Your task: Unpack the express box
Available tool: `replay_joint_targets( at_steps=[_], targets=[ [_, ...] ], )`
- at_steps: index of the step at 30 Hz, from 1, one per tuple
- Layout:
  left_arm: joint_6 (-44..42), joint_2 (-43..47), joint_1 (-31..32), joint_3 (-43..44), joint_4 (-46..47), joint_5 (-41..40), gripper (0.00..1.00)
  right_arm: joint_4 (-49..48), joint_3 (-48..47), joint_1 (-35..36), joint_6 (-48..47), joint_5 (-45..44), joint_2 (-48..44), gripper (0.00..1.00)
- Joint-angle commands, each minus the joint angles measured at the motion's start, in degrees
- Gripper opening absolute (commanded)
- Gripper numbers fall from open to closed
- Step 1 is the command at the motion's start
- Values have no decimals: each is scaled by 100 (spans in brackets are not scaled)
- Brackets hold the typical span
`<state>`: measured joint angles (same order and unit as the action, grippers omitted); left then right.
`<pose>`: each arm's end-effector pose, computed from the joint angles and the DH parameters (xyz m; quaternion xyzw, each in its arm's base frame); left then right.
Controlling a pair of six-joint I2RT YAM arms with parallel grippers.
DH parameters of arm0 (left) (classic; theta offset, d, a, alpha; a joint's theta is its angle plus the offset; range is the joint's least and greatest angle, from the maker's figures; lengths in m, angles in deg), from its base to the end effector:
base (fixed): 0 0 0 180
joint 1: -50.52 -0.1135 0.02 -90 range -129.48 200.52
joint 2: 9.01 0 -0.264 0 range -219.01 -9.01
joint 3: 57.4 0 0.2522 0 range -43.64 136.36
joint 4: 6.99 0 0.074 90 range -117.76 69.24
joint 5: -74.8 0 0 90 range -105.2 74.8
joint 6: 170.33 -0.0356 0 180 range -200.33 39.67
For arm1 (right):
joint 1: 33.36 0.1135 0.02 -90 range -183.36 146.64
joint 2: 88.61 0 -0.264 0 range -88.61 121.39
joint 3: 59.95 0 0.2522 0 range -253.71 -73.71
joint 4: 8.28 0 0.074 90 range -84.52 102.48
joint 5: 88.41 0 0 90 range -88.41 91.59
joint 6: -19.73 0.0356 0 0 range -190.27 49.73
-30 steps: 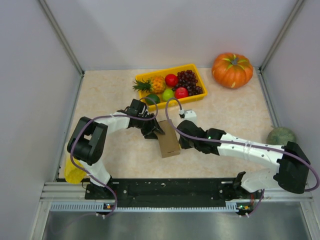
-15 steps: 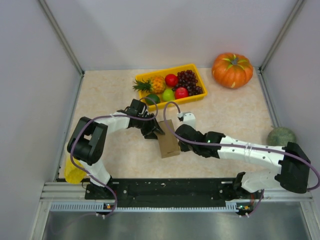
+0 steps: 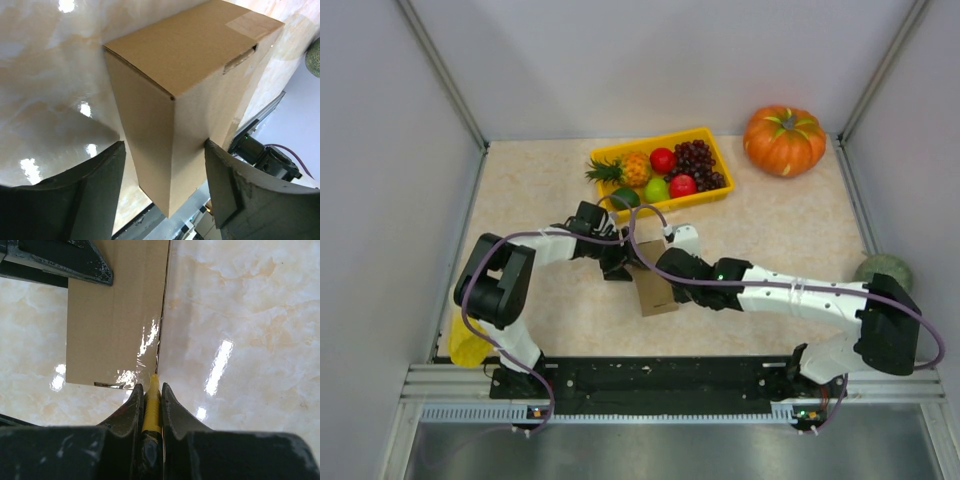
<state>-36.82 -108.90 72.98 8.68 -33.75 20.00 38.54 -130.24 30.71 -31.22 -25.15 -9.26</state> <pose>0.2930 -0.1433 0.1435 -0.0929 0.9204 -0.3771 0.0439 0.1367 0.2445 0.2457 -0.1352 0.9227 0.0861 0.3506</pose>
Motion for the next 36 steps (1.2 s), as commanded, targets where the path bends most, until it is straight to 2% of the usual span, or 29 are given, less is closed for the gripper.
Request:
replay_joint_targets(
  at_steps=[1,5,13,20,32,36],
  targets=[
    [-483,-240,48,-292,-274,39,70,-80,-402,140,59,187,308,0],
    [-519,-346,118,-178,-458,-39,69,-159,-525,140,50,169,440,0],
    [-852,-531,162,59,-1170,-882,43,-186,-534,132,103,-15,274,0],
    [-1142,-496,206,86,-1364,-1322,34,-194,-587,-35,77,-261,177,0],
    [-1178,-505,285,200,-1469,-1604,32,-362,-1017,-299,-266,-411,-569,0],
    [-1090,-347,285,244,-1408,-1446,37,-432,-983,-482,-275,-507,-588,0]
  ],
)
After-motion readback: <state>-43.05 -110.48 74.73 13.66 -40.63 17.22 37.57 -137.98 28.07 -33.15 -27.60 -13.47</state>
